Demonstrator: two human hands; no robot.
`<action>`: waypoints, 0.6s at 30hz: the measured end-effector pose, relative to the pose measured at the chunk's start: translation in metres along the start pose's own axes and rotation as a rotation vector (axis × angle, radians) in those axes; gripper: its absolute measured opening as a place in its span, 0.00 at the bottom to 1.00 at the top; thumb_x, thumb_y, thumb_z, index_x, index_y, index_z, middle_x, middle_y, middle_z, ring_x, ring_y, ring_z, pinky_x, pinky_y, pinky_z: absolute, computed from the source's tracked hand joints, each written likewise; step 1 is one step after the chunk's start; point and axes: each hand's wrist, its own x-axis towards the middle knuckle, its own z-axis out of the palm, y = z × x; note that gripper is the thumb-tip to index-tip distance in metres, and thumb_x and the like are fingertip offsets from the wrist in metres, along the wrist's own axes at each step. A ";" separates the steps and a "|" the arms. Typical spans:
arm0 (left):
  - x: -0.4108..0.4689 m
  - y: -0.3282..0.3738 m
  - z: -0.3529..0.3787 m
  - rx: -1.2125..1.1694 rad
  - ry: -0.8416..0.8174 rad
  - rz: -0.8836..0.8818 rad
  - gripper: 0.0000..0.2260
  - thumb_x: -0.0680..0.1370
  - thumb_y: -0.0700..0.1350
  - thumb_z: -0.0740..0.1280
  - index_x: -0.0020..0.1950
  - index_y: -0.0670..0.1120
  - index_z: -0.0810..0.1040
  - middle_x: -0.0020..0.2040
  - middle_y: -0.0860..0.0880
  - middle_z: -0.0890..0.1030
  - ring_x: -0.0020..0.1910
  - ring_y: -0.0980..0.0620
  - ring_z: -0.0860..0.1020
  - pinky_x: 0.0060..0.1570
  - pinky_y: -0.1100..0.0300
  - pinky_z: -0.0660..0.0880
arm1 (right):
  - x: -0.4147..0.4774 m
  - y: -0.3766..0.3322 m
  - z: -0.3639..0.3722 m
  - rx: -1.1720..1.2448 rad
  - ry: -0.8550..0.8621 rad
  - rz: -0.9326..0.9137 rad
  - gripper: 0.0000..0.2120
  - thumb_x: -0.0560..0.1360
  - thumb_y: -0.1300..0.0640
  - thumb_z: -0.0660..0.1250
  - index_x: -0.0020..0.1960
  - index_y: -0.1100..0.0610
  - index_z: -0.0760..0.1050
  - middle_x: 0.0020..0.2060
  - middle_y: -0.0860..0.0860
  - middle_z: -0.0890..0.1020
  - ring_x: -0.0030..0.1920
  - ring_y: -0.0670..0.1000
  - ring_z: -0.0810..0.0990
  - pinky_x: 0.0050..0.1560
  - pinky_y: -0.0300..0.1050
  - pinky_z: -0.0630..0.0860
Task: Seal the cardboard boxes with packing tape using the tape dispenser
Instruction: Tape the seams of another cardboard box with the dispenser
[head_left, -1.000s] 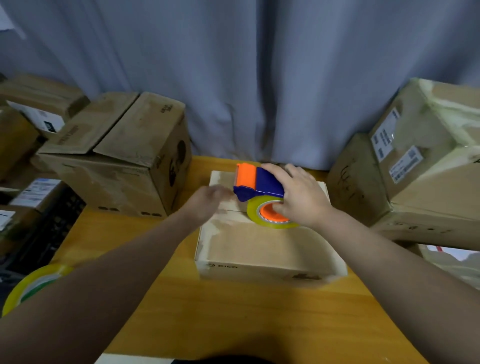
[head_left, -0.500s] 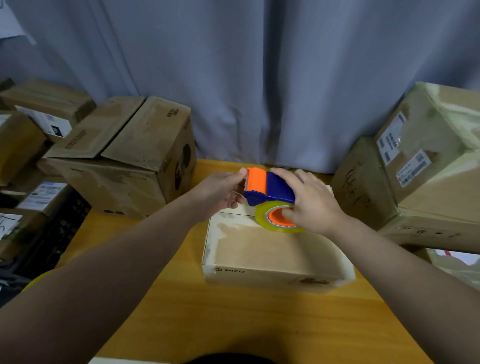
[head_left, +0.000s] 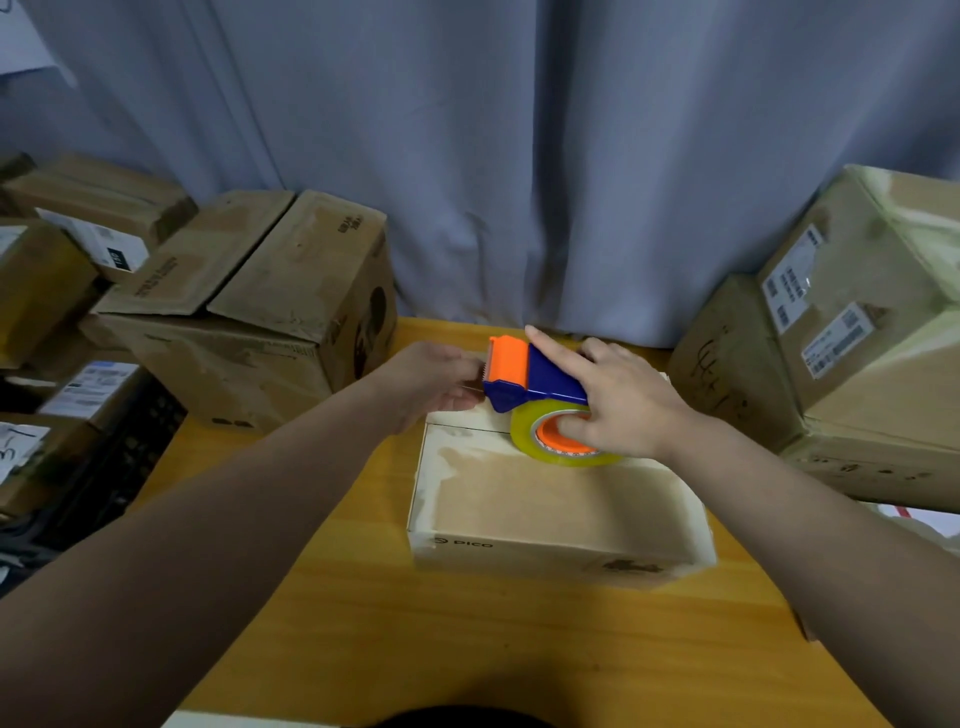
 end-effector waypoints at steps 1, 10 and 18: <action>0.000 0.000 -0.002 0.015 0.016 -0.001 0.07 0.79 0.43 0.65 0.54 0.42 0.78 0.49 0.43 0.83 0.50 0.49 0.82 0.48 0.61 0.79 | 0.001 0.000 -0.002 -0.007 -0.018 -0.010 0.43 0.75 0.40 0.65 0.76 0.38 0.36 0.59 0.52 0.70 0.57 0.50 0.70 0.47 0.39 0.65; -0.004 -0.001 -0.023 0.097 0.210 0.023 0.06 0.79 0.40 0.65 0.49 0.38 0.79 0.39 0.46 0.80 0.37 0.53 0.78 0.33 0.67 0.75 | 0.001 -0.001 -0.009 -0.063 -0.049 -0.034 0.41 0.75 0.34 0.61 0.74 0.35 0.35 0.58 0.50 0.69 0.55 0.49 0.70 0.49 0.41 0.68; -0.020 -0.052 -0.084 0.039 0.369 -0.067 0.08 0.79 0.37 0.65 0.41 0.35 0.77 0.36 0.42 0.77 0.37 0.48 0.75 0.41 0.57 0.74 | 0.007 -0.001 -0.024 -0.289 -0.091 -0.073 0.36 0.74 0.29 0.55 0.74 0.32 0.38 0.57 0.52 0.72 0.59 0.55 0.72 0.57 0.46 0.65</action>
